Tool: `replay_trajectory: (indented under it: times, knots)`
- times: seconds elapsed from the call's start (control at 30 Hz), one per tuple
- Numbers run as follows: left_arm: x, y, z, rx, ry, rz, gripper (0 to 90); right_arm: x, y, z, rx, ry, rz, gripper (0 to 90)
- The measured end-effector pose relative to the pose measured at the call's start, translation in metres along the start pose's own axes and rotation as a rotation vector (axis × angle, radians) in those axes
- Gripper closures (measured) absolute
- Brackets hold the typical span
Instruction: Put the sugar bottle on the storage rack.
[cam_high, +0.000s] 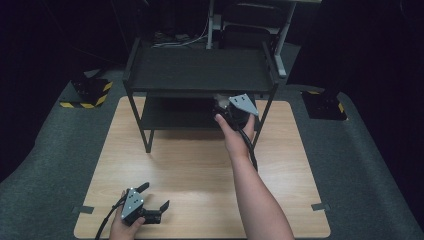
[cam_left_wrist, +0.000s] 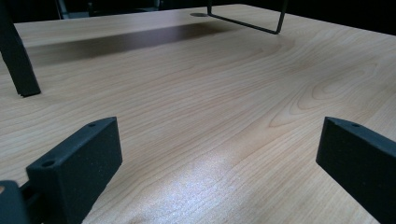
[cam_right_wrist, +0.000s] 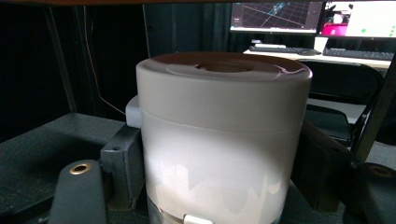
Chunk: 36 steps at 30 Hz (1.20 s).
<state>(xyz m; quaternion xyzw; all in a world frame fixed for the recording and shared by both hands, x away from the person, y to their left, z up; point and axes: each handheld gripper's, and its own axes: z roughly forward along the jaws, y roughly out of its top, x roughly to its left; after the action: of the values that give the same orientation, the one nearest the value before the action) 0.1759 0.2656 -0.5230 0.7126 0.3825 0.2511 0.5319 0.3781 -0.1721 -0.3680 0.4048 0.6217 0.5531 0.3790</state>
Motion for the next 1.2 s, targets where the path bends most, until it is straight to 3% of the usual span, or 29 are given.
replay_trajectory:
  times: [0.57, 0.67, 0.7, 0.83, 1.2]
  knots:
    - [0.000, 0.000, 0.000, 0.001, 0.000, 0.003, 0.5, -0.003, 0.000, 0.000, 0.002, 0.011, -0.001, 28.3]
    - [0.000, 0.000, 0.000, 0.001, -0.002, 0.004, 0.5, -0.002, 0.001, -0.001, 0.008, 0.001, 0.008, 17.0]
    - [0.000, 0.000, 0.000, 0.001, -0.002, 0.004, 0.5, -0.002, 0.001, -0.001, 0.008, 0.001, 0.008, 17.0]
    - [0.000, 0.001, 0.000, 0.004, -0.003, 0.007, 0.5, -0.006, 0.001, -0.001, 0.025, 0.033, 0.005, 0.0]
    - [0.000, 0.001, 0.000, 0.003, 0.000, 0.010, 0.5, -0.010, -0.002, -0.020, -0.006, 0.077, -0.006, 0.0]
